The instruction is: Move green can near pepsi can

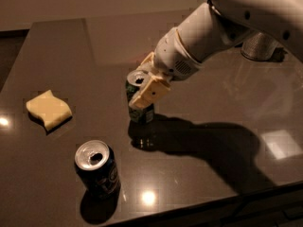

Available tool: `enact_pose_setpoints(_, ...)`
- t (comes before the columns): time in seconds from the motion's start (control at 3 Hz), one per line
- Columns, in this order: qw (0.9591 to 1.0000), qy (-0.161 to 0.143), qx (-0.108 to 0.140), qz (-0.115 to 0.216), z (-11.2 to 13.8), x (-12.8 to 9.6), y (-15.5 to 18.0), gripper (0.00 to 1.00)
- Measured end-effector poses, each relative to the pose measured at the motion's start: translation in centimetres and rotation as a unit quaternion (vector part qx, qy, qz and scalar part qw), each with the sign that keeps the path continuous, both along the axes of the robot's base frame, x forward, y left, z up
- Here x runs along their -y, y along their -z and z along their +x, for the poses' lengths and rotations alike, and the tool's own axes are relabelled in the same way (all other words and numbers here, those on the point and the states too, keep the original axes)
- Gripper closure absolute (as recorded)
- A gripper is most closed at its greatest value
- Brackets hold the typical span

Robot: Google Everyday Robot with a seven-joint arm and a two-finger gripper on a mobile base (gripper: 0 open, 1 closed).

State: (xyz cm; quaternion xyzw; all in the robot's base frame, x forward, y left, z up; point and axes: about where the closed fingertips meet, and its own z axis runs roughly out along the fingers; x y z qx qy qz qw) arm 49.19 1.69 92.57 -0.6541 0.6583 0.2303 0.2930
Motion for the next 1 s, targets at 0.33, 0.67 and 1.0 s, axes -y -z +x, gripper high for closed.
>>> enact_pose_setpoints(0.33,0.9996,-0.026,-0.007,-0.01,-3.9,1.4,1.4,1.0)
enact_pose_setpoints(0.67,0.9981,-0.059,-0.016,-0.012,-7.3,1.9,2.8,1.0)
enact_pose_setpoints(1.0,0.9957,-0.092,-0.002,-0.013,-10.0,2.0,3.2,1.0)
